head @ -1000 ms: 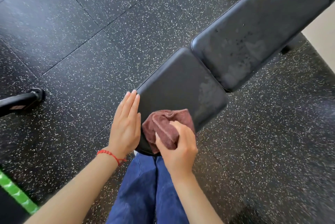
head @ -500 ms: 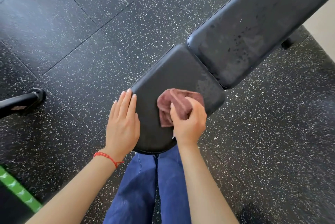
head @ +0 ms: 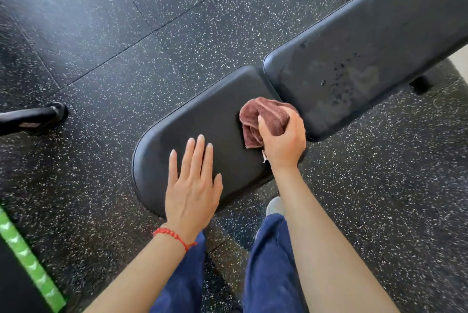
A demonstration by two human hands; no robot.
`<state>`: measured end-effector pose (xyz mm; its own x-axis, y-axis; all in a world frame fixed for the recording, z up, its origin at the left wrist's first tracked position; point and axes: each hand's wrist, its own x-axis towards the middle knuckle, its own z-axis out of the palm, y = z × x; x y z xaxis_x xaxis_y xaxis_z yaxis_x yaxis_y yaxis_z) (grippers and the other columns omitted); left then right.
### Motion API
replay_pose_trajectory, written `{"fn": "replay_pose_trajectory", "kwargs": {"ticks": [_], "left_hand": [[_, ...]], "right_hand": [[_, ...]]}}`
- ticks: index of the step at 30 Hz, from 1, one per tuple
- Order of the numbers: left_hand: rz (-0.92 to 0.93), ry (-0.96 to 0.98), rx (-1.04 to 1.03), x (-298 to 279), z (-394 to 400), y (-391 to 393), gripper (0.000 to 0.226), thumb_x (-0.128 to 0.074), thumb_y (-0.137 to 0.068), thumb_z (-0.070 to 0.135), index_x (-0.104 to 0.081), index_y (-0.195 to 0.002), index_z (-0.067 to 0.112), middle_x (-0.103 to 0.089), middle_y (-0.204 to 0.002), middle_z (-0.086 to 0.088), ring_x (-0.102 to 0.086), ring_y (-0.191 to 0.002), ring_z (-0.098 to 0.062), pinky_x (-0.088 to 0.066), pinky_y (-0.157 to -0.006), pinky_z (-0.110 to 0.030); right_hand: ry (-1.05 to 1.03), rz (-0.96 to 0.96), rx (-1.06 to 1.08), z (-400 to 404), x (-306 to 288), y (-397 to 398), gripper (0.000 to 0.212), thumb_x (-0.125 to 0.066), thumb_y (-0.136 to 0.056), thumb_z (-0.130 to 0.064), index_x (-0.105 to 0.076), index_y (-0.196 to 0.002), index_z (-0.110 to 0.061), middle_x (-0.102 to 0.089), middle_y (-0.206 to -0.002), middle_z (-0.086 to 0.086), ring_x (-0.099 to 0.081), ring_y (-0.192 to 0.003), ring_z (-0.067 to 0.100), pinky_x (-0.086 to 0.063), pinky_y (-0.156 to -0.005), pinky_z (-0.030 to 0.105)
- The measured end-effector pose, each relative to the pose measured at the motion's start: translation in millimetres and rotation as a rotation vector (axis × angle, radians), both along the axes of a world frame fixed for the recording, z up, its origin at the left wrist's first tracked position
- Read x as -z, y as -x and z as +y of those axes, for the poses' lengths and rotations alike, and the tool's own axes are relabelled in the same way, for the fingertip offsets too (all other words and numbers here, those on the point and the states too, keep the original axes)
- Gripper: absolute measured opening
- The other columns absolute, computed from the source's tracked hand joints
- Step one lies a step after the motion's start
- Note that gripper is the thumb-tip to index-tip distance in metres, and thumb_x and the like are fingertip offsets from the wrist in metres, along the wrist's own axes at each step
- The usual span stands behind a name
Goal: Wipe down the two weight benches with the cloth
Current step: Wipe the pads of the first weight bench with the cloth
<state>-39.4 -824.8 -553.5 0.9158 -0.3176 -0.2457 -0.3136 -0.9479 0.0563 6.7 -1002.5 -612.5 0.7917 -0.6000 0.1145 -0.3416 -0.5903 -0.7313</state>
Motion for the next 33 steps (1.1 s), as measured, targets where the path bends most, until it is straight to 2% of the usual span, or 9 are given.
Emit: {"fn": "replay_pose_trajectory", "kwargs": {"ticks": [3, 6, 14, 20, 26, 30, 33], "left_hand": [[-0.041, -0.031, -0.062, 6, -6, 0, 0.055, -0.034, -0.089, 0.032, -0.043, -0.135, 0.004, -0.037, -0.146, -0.013, -0.035, -0.135, -0.027, -0.021, -0.109, -0.051], [-0.074, -0.04, -0.062, 9, -7, 1, 0.056, -0.034, -0.088, 0.032, -0.044, -0.136, 0.004, -0.038, -0.146, -0.013, -0.036, -0.134, -0.027, -0.023, -0.108, -0.051], [-0.134, -0.016, -0.078, 11, -8, 4, 0.055, -0.035, -0.09, 0.033, -0.045, -0.135, 0.005, -0.039, -0.145, -0.012, -0.036, -0.134, -0.027, -0.022, -0.111, -0.05], [-0.167, -0.036, -0.082, 16, -7, 5, 0.055, -0.035, -0.091, 0.034, -0.043, -0.137, 0.006, -0.038, -0.146, -0.011, -0.035, -0.135, -0.025, -0.02, -0.113, -0.048], [-0.181, -0.033, -0.084, 17, -7, 6, 0.054, -0.036, -0.091, 0.033, -0.043, -0.137, 0.006, -0.037, -0.147, -0.01, -0.034, -0.135, -0.024, -0.023, -0.111, -0.05], [-0.186, -0.024, -0.08, 17, -7, 3, 0.054, -0.036, -0.091, 0.033, -0.044, -0.137, 0.006, -0.037, -0.147, -0.009, -0.034, -0.135, -0.023, -0.025, -0.11, -0.051], [-0.187, -0.001, -0.099, 16, -7, 4, 0.052, -0.036, -0.092, 0.033, -0.044, -0.136, 0.006, -0.036, -0.147, -0.008, -0.033, -0.135, -0.022, -0.024, -0.111, -0.05]], "right_hand": [[-0.033, -0.006, -0.138, -19, 2, 0, 0.039, -0.083, -0.069, -0.019, -0.065, -0.097, 0.001, -0.067, -0.096, 0.015, -0.062, -0.091, 0.032, -0.041, -0.085, 0.029], [-0.049, -0.028, -0.243, -21, 1, 20, 0.041, -0.083, -0.07, -0.018, -0.065, -0.102, 0.001, -0.067, -0.101, 0.013, -0.06, -0.098, 0.026, -0.043, -0.09, 0.031], [-0.06, -0.04, -0.48, -38, 0, 63, 0.05, -0.071, -0.077, -0.036, -0.062, -0.109, 0.001, -0.065, -0.109, 0.013, -0.058, -0.109, 0.027, -0.042, -0.099, 0.034], [-0.011, -0.035, -0.49, -43, 5, 17, 0.047, -0.079, -0.069, -0.027, -0.065, -0.103, 0.004, -0.066, -0.102, 0.016, -0.059, -0.101, 0.03, -0.043, -0.092, 0.038], [-0.092, 0.028, -0.525, -49, 6, -52, 0.046, -0.082, -0.073, -0.02, -0.062, -0.105, 0.004, -0.065, -0.104, 0.017, -0.06, -0.099, 0.034, -0.046, -0.091, 0.043], [-0.125, 0.068, -0.584, -59, 6, -79, 0.044, -0.08, -0.076, -0.021, -0.061, -0.109, 0.001, -0.064, -0.111, 0.014, -0.059, -0.105, 0.032, -0.043, -0.094, 0.037], [-0.126, 0.052, -0.62, -63, 1, -78, 0.042, -0.08, -0.076, -0.018, -0.062, -0.108, 0.002, -0.065, -0.108, 0.014, -0.06, -0.103, 0.033, -0.042, -0.092, 0.032]]}}
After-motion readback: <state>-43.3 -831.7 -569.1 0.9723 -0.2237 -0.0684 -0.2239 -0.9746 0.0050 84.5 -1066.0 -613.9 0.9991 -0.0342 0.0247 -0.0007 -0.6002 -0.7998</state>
